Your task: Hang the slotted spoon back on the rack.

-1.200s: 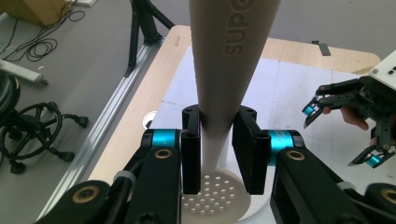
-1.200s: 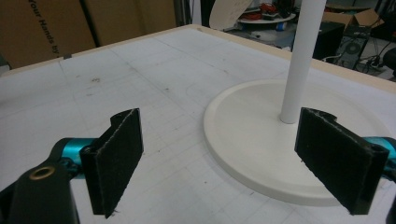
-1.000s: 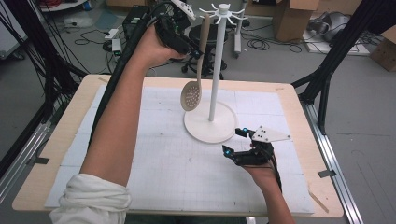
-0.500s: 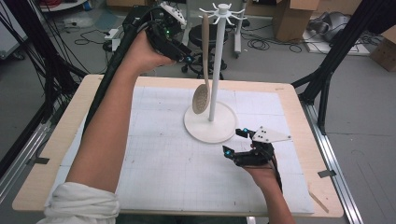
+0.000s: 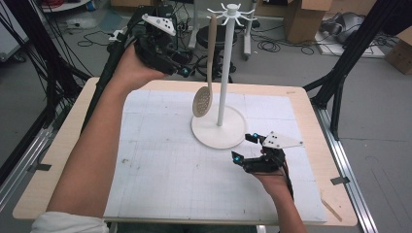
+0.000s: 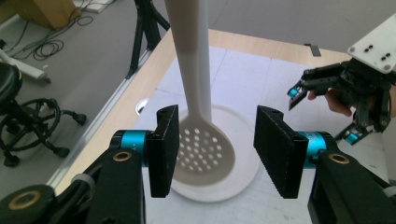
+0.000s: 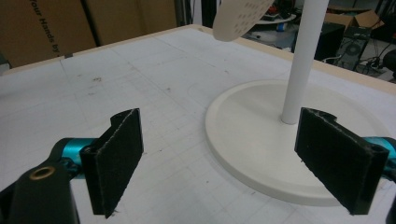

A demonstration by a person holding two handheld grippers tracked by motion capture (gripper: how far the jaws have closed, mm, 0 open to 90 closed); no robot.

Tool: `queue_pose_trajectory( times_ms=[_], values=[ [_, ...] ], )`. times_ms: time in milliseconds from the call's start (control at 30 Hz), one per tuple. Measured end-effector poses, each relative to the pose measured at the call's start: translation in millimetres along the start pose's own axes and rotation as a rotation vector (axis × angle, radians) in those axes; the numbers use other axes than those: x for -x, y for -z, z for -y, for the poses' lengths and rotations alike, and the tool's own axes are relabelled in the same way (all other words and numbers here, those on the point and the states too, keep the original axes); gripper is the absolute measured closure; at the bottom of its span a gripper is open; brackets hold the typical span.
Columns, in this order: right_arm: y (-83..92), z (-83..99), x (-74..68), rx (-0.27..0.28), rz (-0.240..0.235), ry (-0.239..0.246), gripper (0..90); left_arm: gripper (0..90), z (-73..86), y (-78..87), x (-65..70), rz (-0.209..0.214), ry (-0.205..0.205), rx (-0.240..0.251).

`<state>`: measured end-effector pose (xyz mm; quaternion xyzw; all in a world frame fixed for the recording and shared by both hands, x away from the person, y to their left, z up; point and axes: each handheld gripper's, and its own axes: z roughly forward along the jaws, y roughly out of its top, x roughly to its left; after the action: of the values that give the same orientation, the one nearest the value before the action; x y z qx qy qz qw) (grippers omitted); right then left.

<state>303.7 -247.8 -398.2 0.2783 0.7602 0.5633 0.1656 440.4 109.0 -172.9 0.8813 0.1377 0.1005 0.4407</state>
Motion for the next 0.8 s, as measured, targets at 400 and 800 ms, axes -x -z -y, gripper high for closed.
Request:
queue_pose_trajectory(
  times_ms=[400, 800],
  values=[
    [-3.4, -0.5, -2.5, -0.013, -0.008, 0.004, 14.8, 47.8, 41.7, 15.6, 1.6, -0.008, 0.050, 0.043],
    [-2.3, -0.9, -0.1, -0.002, -0.003, -0.001, 14.8, 39.6, 68.8, 28.2, 15.2, -0.003, 0.074, 0.097]
  ],
)
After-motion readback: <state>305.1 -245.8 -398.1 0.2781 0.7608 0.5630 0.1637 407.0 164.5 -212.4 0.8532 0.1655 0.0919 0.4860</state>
